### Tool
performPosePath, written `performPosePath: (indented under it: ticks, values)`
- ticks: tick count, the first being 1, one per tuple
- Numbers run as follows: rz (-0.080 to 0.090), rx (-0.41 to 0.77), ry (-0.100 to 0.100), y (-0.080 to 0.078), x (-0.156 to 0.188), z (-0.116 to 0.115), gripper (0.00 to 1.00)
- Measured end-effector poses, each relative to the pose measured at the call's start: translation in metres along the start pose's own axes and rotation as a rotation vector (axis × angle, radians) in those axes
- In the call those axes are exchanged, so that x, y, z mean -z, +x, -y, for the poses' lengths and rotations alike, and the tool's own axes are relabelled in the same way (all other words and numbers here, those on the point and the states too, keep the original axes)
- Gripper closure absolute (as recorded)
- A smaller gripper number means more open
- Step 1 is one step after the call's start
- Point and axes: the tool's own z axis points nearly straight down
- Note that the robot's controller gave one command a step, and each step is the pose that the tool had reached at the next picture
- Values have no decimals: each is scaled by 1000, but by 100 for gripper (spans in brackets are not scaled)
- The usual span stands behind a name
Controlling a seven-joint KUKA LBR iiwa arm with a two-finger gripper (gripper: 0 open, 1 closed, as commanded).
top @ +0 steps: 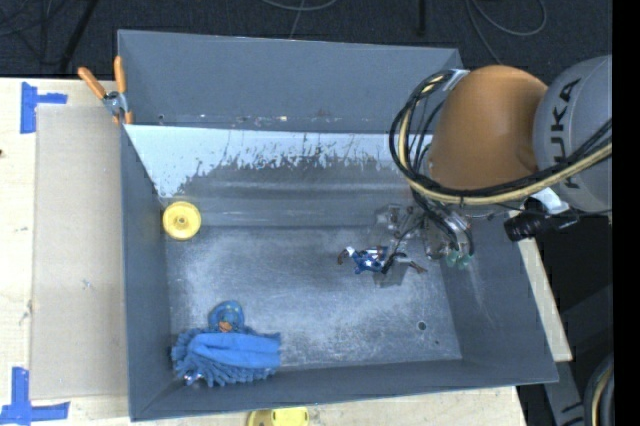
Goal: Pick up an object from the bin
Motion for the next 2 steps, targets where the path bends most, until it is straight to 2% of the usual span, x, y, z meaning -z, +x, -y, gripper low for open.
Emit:
performPosePath:
  ticks: [1,2]
  values:
    - [1,15,0,8,73,-16,100]
    - [0,13,0,8,73,-16,100]
